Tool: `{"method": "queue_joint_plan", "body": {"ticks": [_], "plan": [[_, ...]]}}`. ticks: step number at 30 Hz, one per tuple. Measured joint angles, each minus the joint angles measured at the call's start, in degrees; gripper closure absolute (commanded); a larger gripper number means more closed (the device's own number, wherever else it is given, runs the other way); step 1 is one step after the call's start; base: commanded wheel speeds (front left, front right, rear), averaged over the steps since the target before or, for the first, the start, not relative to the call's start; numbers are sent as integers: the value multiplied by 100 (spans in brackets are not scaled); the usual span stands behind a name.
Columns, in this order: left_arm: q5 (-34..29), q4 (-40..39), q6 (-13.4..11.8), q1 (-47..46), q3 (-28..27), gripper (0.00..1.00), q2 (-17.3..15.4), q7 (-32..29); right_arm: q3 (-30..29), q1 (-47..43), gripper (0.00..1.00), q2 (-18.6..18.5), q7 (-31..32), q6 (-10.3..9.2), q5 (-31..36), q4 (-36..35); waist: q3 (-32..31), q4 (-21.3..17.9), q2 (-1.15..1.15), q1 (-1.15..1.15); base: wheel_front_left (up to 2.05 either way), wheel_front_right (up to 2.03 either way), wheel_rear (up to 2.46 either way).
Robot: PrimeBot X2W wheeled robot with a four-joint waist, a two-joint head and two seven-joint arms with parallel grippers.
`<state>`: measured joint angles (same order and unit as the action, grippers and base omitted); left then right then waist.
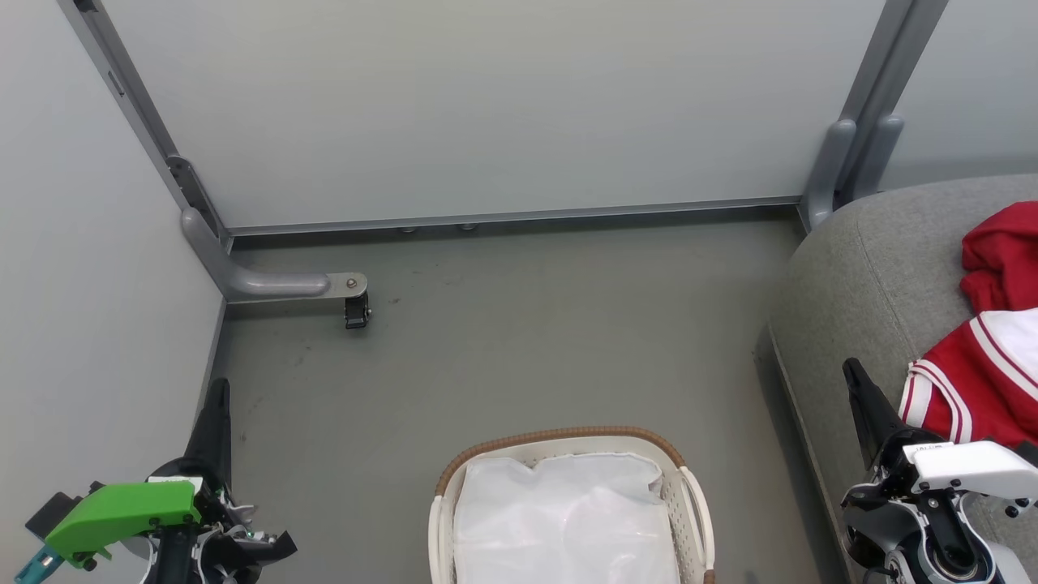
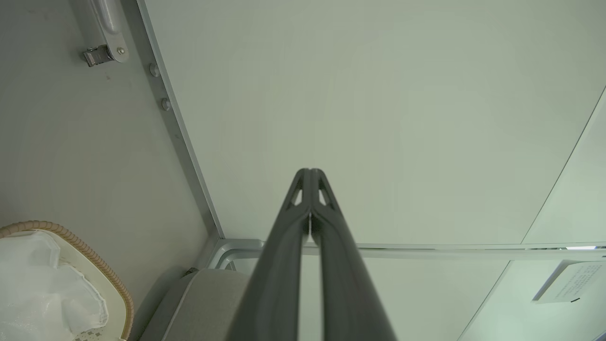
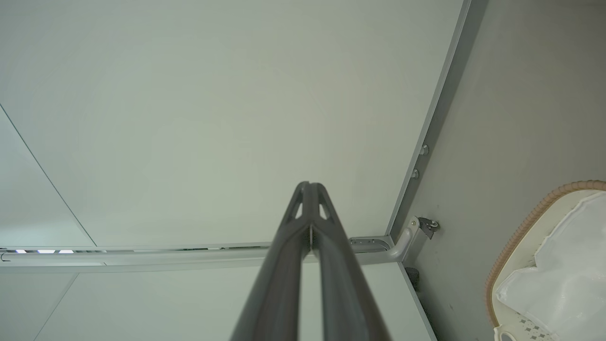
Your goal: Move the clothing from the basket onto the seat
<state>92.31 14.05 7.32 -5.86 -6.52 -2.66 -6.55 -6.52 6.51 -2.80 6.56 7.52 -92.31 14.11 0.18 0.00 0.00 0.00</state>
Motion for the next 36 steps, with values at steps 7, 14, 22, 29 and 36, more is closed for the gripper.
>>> {"method": "queue_joint_plan", "body": {"ticks": [7, 14, 22, 29, 36], "plan": [[0, 0, 0, -1, 0, 100, 0, 0, 0, 0, 100, 0, 1, 0, 0, -1, 0, 0, 0, 0, 0, 0, 0], [0, 0, 0, -1, 0, 100, 0, 0, 0, 0, 100, 0, 1, 0, 0, -1, 0, 0, 0, 0, 0, 0, 0], [0, 0, 0, -1, 0, 100, 0, 0, 0, 0, 100, 0, 0, 0, 0, -1, 0, 0, 0, 0, 0, 0, 0], [0, 0, 0, -1, 0, 100, 0, 0, 0, 0, 100, 0, 1, 0, 0, -1, 0, 0, 0, 0, 0, 0, 0], [0, 0, 0, -1, 0, 100, 0, 0, 0, 0, 100, 0, 0, 0, 0, -2, 0, 0, 0, 0, 0, 0, 0]]}}
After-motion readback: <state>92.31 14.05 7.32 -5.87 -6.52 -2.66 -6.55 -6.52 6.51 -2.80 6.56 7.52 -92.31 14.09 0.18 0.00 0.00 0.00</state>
